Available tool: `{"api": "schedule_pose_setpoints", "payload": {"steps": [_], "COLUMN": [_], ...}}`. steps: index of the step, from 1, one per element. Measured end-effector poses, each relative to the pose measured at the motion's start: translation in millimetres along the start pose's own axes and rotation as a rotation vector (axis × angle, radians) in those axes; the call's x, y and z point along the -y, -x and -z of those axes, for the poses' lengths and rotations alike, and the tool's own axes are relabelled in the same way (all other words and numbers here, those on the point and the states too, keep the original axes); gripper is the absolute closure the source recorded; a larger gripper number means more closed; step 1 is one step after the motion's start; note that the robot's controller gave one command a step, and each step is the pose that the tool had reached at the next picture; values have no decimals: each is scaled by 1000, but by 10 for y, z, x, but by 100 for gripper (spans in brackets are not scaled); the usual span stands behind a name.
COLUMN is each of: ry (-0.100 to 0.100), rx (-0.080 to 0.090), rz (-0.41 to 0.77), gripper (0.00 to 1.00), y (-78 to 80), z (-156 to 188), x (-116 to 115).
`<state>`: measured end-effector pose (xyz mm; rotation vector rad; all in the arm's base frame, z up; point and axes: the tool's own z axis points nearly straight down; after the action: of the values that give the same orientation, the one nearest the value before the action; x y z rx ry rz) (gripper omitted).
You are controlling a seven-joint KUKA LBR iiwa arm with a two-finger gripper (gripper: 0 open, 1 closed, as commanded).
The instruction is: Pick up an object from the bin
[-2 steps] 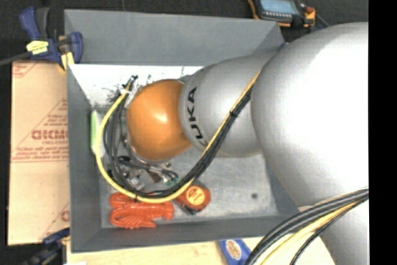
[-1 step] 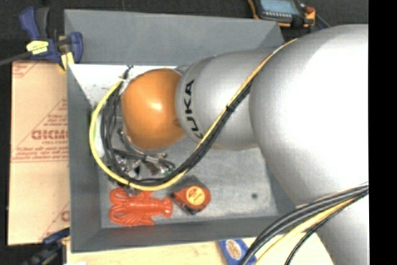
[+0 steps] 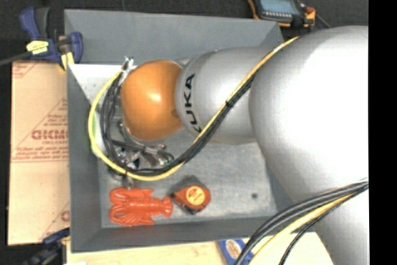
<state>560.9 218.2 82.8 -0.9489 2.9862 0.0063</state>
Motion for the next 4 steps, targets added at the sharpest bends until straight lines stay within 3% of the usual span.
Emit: {"api": "schedule_pose_setpoints", "payload": {"steps": [3, 4], "ry": [-2, -3], "rx": [-7, -5], "rz": [23, 2], "gripper": [100, 100], "y": [-42, 46], "z": [445, 758], "x": [202, 552]}}
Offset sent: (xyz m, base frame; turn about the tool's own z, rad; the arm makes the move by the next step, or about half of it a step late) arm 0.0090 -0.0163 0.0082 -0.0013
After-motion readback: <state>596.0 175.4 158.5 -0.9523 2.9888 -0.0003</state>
